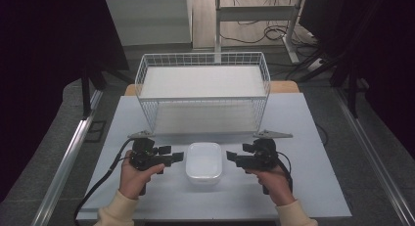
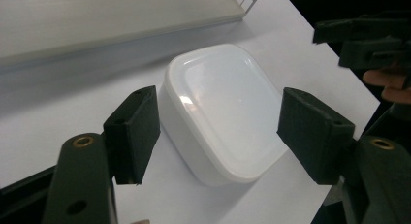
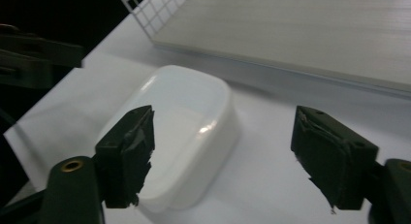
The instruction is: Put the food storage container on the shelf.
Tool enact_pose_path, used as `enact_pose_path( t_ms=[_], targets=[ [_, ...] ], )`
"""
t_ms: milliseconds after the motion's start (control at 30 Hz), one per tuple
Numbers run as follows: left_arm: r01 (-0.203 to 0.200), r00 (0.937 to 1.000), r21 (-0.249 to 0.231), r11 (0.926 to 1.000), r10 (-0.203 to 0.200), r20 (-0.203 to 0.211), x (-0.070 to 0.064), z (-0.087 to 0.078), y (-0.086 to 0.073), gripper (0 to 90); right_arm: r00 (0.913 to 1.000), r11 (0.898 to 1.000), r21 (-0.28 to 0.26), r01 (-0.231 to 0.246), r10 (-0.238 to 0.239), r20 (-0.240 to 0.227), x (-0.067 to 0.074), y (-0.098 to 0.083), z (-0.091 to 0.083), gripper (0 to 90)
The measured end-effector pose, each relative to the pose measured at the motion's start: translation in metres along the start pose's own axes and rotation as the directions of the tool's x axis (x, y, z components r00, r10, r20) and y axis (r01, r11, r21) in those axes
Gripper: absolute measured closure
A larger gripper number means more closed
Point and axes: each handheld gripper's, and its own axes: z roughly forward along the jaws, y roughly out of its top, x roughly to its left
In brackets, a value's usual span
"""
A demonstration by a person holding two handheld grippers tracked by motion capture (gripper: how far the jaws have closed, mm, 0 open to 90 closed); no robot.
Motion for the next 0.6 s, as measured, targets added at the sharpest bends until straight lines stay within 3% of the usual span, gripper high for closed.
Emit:
enact_pose_path(
  t_ms=[33, 167, 300, 367, 467, 600],
  targets=[
    [0.005, 1.0000, 0.011, 0.9999, -0.005, 0.005, 0.001, 0.003, 0.000, 31.9, 0.9999, 1.000, 0.019, -0.010, 0.010, -0.013, 0.000, -0.002, 0.011, 26.2],
    [0.007, 0.9998, 0.051, 0.9987, -0.008, 0.019, 0.004, 0.016, -0.004, 31.4, 0.9995, 0.998, 0.052, -0.019, 0.020, -0.025, 0.000, -0.005, 0.027, 27.1],
    [0.015, 0.9994, 0.078, 0.9968, -0.017, 0.031, 0.005, 0.024, -0.006, 30.9, 0.9993, 0.997, 0.072, -0.025, 0.027, -0.027, 0.000, -0.008, 0.033, 28.0],
    [0.032, 0.9976, 0.091, 0.9954, -0.037, 0.058, 0.006, 0.028, -0.008, 30.9, 0.9986, 0.996, 0.079, -0.037, 0.040, -0.036, -0.001, -0.010, 0.036, 28.1],
    [0.028, 0.9986, 0.101, 0.9945, -0.032, 0.042, 0.009, 0.033, -0.009, 31.2, 0.9975, 0.995, 0.086, -0.046, 0.050, -0.050, 0.000, -0.013, 0.040, 28.7],
    [0.089, 0.9923, 0.104, 0.9906, -0.097, 0.077, 0.020, 0.037, -0.012, 33.7, 0.9950, 0.993, 0.098, -0.069, 0.075, -0.066, 0.000, -0.016, 0.045, 29.3]
  ],
)
